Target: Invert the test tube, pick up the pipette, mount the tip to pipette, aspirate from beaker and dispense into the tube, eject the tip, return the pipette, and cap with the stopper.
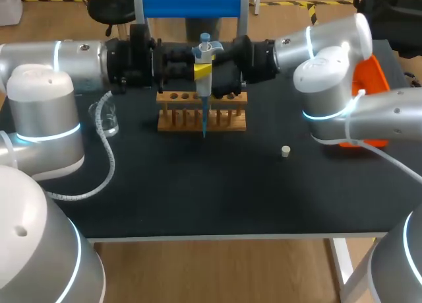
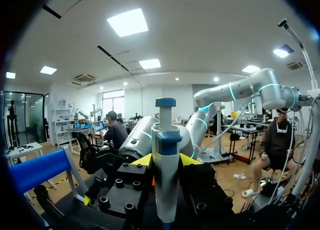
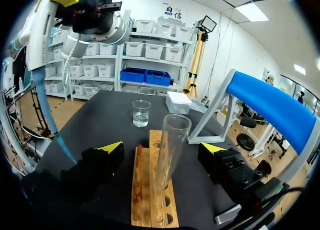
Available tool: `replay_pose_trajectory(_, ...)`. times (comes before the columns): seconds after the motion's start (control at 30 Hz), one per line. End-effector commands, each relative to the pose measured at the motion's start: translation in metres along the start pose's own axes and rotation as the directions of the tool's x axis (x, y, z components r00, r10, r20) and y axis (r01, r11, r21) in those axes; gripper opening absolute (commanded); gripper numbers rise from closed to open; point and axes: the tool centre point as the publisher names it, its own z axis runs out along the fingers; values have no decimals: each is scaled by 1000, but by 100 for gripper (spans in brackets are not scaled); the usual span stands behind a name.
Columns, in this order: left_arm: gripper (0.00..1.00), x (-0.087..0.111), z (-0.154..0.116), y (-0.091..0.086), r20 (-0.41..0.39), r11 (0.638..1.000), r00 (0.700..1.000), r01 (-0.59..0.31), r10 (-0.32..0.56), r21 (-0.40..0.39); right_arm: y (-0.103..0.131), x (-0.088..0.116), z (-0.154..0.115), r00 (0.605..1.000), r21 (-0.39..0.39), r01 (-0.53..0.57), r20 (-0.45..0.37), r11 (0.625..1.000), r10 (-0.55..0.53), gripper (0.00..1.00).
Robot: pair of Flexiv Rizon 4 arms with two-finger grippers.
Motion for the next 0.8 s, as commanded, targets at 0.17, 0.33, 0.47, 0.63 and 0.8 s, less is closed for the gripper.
replay_pose_trajectory(0.17,0,1,0,0,1,1000,1000,-2,2,2,-5,8,-47,1000,-22,-6,21,1000,7,100)
replay_pose_trajectory(0.33,0,1,0,0,1,1000,1000,-2,2,2,-3,19,-81,999,-54,-13,29,998,14,100)
replay_pose_trajectory(0.47,0,1,0,0,1,1000,1000,-2,2,2,8,30,-108,999,-144,-43,19,989,47,100)
replay_pose_trajectory(0.63,0,1,0,0,1,1000,1000,-2,2,2,25,47,-138,994,-267,-110,-18,957,109,100)
replay_pose_trajectory(0.8,0,1,0,0,1,1000,1000,-2,2,2,32,63,-157,990,-322,-138,-45,937,131,100)
